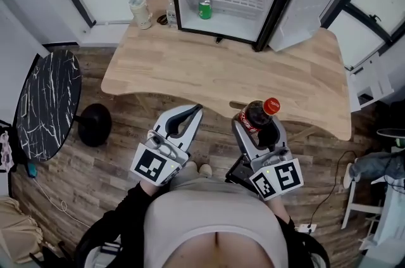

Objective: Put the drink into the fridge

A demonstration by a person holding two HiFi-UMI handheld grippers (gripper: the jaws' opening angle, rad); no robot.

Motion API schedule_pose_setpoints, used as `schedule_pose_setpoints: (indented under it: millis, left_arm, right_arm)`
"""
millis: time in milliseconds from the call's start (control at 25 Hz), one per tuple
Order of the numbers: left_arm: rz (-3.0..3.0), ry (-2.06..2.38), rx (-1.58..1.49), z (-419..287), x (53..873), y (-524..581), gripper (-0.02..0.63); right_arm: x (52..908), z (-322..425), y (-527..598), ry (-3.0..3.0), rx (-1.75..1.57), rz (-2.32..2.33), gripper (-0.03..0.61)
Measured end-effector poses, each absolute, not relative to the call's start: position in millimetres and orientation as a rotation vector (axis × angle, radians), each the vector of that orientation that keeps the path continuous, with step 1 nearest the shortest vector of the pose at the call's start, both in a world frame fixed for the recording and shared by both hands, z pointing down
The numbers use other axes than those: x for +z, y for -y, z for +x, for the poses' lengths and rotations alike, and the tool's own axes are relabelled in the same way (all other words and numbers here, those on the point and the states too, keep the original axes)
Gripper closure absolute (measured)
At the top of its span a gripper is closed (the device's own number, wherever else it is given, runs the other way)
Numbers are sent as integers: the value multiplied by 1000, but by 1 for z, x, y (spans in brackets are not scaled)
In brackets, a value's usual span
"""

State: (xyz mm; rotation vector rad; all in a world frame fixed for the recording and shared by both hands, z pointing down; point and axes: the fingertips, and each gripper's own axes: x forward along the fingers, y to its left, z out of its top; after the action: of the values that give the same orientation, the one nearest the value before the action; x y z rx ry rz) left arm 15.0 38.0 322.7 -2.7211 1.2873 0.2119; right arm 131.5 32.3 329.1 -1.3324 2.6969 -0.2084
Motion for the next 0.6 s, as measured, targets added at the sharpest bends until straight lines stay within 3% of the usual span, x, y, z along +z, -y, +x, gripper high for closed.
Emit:
schedule_pose_setpoints:
  millis: [600]
  left_arm:
    - [-2736, -1380, 201, 1, 335, -21, 609]
  right_arm:
    - [337, 125, -7, -2709, -221, -1318, 256]
